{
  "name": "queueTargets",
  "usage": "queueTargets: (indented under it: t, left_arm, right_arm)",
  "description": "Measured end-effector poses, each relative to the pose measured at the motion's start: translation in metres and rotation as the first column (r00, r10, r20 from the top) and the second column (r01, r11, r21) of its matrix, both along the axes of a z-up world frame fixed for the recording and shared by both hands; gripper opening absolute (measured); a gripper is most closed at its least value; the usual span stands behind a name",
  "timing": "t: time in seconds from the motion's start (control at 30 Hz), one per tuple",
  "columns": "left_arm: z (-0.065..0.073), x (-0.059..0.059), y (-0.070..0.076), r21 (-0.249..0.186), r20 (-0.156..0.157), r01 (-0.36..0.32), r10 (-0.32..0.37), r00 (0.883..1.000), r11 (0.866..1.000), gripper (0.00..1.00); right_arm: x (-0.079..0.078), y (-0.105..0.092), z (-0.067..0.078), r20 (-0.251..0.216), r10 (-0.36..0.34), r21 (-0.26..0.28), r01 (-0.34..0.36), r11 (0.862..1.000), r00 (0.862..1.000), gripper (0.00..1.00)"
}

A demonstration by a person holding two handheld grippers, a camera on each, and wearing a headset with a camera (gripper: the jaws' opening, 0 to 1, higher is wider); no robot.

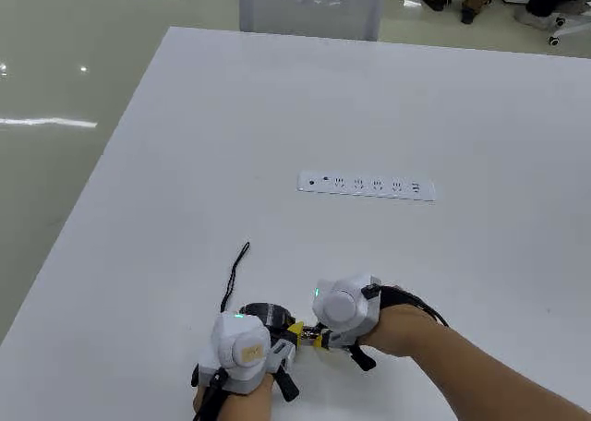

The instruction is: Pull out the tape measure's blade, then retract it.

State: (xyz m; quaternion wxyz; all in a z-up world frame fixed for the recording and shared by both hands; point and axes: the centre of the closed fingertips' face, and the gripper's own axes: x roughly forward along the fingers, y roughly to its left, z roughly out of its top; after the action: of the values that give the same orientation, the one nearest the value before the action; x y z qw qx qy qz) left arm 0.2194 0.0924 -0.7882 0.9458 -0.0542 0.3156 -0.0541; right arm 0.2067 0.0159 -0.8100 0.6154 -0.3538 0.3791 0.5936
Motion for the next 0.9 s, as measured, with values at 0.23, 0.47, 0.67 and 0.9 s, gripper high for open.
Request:
queueTargets:
  t: [0.23,0.47,0.67,0.9]
  left_arm:
    - [0.001,0.0,0.0,-0.002,0.002,0.0,0.0,1.0,1.0,0.61]
    - [0.001,0.0,0.0,-0.008,0.001,0.0,0.0,1.0,1.0,0.61]
    - [0.0,0.0,0.0,-0.011,0.005,0.001,-0.001,1.0,1.0,0.61]
    - [0.002,-0.001,-0.001,-0.014,0.003,0.005,-0.005,1.0,1.0,0.61]
  right_arm:
    - [-0.002,0.006,-0.002,0.001,0.002,0.006,-0.002,1.0,1.0,0.13]
    - [0.0,0.013,-0.003,-0.005,0.006,0.026,-0.006,1.0,1.0,0.13]
    - [-0.002,0.019,-0.001,-0.011,0.007,0.046,-0.007,0.999,1.0,0.13]
    - [-0.002,0.029,-0.003,-0.009,0.016,0.066,-0.015,0.998,1.0,0.13]
